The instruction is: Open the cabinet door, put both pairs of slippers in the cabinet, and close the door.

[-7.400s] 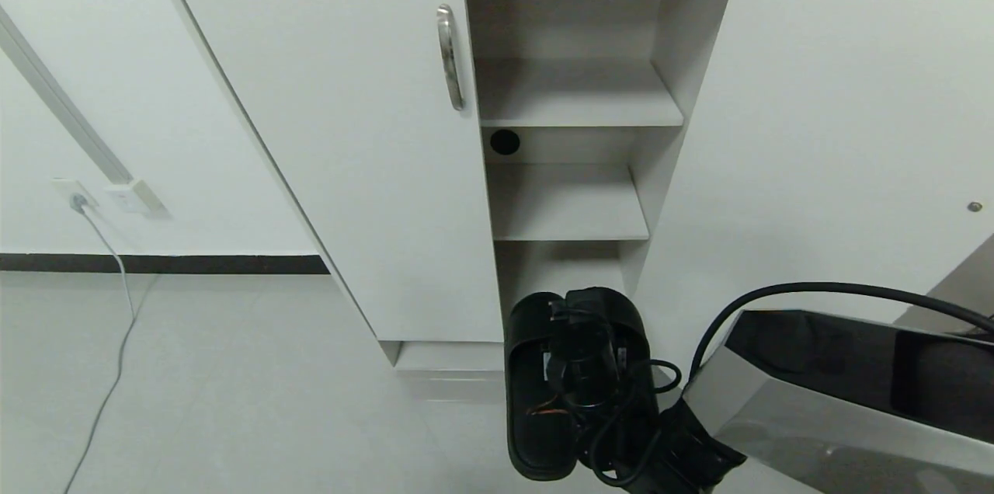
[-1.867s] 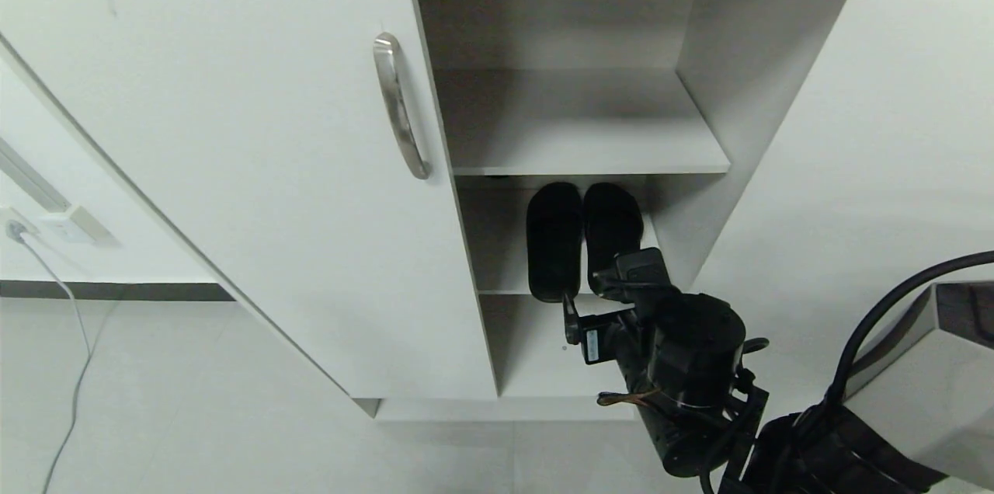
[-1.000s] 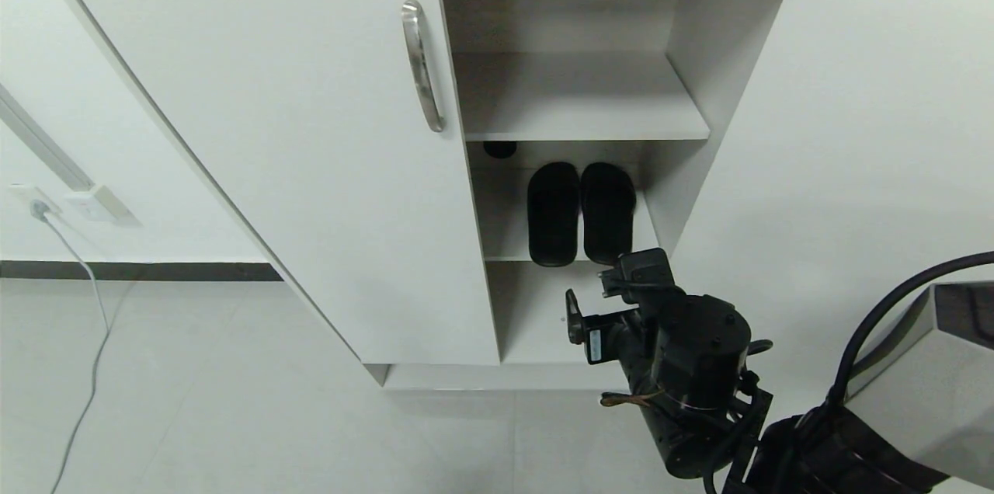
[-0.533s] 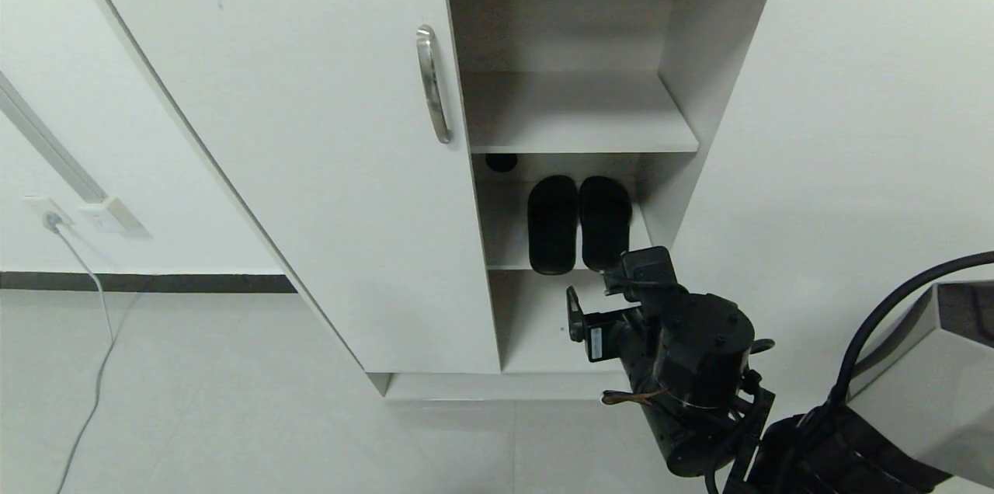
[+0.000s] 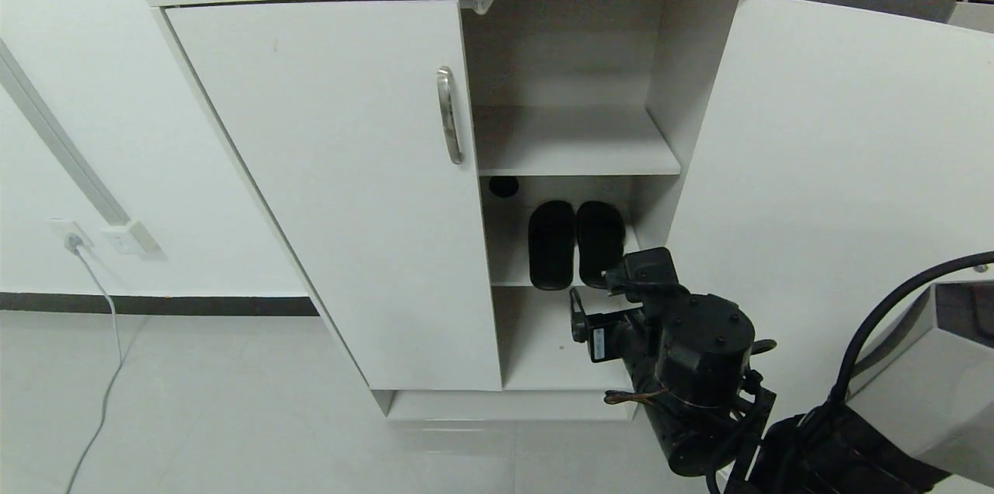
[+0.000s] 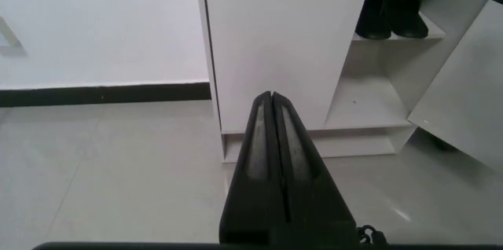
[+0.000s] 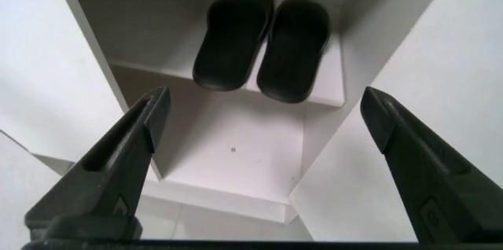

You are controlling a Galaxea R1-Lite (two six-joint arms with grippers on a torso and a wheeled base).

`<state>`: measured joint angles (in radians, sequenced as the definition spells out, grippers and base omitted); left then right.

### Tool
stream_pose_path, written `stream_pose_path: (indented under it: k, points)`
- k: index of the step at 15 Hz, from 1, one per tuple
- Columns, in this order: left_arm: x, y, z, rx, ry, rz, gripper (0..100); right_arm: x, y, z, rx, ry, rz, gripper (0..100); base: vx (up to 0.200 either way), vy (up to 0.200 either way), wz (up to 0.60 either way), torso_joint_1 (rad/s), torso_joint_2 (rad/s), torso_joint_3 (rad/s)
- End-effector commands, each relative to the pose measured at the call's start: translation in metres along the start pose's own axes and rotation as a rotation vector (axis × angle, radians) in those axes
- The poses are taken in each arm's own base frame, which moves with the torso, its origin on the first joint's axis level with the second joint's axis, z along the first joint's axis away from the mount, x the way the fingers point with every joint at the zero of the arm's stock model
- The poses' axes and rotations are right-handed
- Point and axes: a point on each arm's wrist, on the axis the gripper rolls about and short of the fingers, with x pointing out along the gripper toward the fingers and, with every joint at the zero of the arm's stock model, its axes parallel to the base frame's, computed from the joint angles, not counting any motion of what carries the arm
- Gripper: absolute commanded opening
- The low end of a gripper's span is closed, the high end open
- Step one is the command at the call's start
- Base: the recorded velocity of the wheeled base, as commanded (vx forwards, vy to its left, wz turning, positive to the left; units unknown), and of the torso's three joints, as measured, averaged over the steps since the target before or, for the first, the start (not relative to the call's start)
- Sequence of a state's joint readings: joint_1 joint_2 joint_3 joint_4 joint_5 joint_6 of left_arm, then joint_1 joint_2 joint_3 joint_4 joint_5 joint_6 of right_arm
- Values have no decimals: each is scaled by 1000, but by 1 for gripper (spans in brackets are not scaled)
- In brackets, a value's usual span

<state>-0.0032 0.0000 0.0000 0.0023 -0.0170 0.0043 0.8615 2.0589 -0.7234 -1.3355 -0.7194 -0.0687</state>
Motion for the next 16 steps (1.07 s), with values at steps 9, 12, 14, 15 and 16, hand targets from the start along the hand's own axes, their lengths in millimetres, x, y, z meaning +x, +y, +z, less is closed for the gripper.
stream_pose_path:
  k: [9, 12, 14, 15, 16]
  points:
    - [0, 0, 0, -3, 1, 2, 0, 1, 0, -4, -6, 7, -4, 100, 0, 89, 0, 4, 1, 0]
    - [0, 0, 0, -4, 1, 3, 0, 1, -1, -4, -5, 7, -4, 100, 0, 200, 0, 6, 1, 5]
    - [0, 0, 0, -7, 1, 3, 0, 1, 0, -4, -5, 7, -2, 100, 0, 200, 0, 5, 2, 2]
    - [0, 0, 0, -7, 1, 3, 0, 1, 0, -5, -7, 9, -2, 100, 0, 200, 0, 2, -2, 2]
    - [0, 0, 0, -7, 1, 3, 0, 0, 0, -5, -8, 11, -2, 100, 0, 200, 0, 2, 2, 2]
